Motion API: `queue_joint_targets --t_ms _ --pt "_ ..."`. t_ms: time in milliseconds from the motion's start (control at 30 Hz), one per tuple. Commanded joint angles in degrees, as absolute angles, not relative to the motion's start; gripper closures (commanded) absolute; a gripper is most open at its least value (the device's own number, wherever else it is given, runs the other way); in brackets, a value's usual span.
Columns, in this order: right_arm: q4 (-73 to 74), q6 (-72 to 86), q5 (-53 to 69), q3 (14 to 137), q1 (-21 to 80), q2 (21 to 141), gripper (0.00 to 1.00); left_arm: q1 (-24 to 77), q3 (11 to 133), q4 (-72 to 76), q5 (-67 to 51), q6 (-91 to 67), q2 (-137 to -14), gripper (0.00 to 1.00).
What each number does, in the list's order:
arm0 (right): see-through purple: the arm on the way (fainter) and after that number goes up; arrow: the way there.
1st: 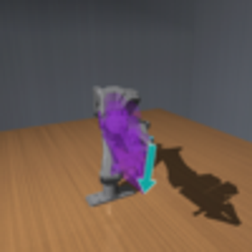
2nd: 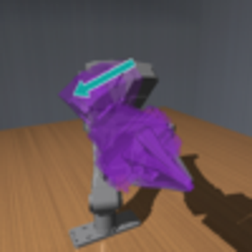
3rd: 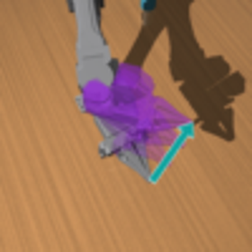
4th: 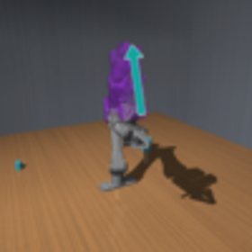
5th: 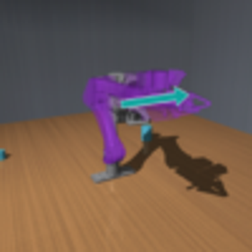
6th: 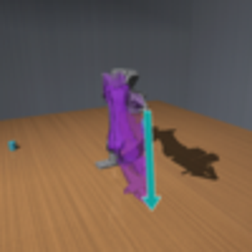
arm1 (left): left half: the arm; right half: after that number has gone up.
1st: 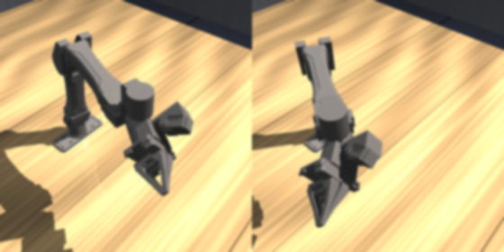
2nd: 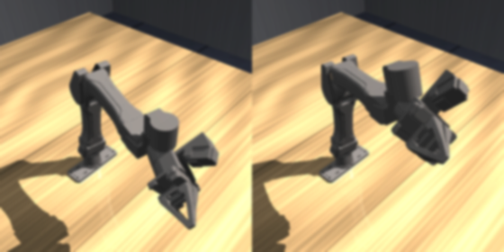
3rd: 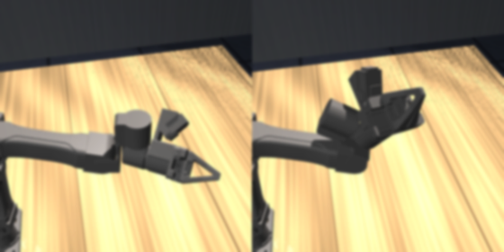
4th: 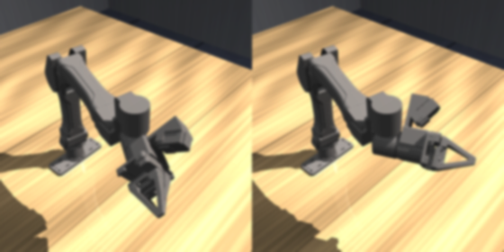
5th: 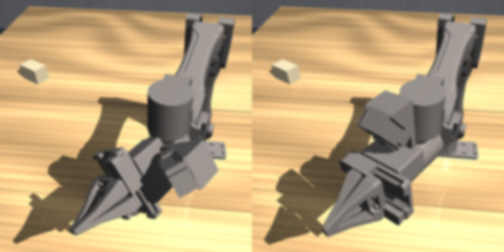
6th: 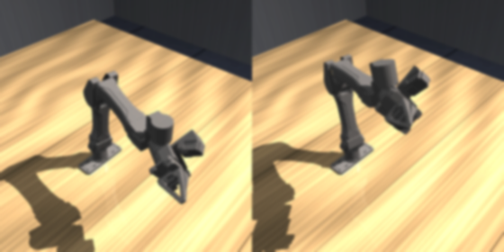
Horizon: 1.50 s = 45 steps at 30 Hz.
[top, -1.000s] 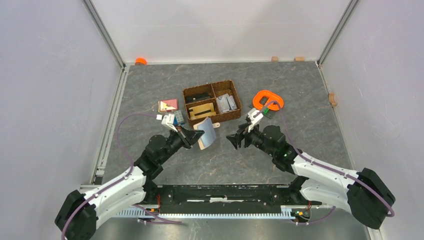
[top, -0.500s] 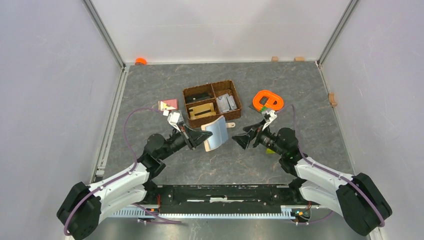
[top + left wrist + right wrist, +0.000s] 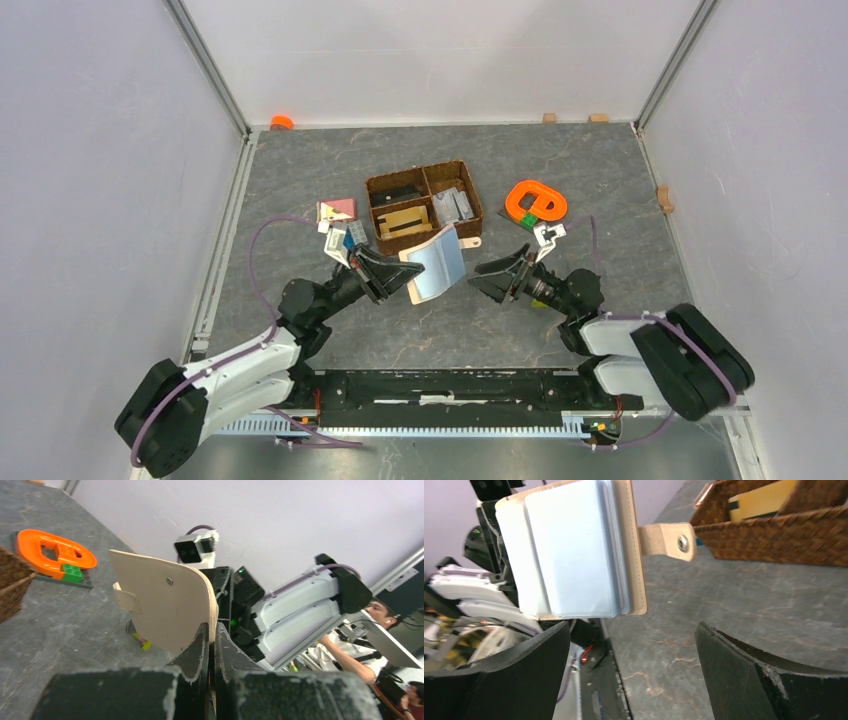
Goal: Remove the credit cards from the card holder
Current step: Remove the credit card from the card holder.
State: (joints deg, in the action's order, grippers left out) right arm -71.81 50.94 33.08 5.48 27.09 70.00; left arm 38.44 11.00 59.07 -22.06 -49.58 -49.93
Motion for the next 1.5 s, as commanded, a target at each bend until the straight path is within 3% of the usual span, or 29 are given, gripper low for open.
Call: queue_joint_targets --t_ms 0,133,667,1067,1467 --pt "-101.57 66.14 37.08 3.69 26.90 77.51 0.02 39.02 10.72 72.90 -24.53 -54.84 -52.74 0.98" --pt "-112.20 73.32 38.14 4.64 26.89 83.91 0.02 39.24 11.03 79.21 -26.97 -57.36 -56.56 0.98" --pt "-112.15 68.09 37.52 1.88 27.19 72.53 0.02 39.55 11.40 80.97 -28.15 -59.06 -57.79 0.98" --pt "-112.22 66.42 34.79 -2.17 23.70 68.41 0.02 39.64 9.92 75.15 -23.82 -56.29 -51.80 0.98" --pt "-110.47 67.85 36.75 1.91 26.07 69.51 0.02 42.74 13.39 84.18 -28.13 -59.77 -62.61 0.98"
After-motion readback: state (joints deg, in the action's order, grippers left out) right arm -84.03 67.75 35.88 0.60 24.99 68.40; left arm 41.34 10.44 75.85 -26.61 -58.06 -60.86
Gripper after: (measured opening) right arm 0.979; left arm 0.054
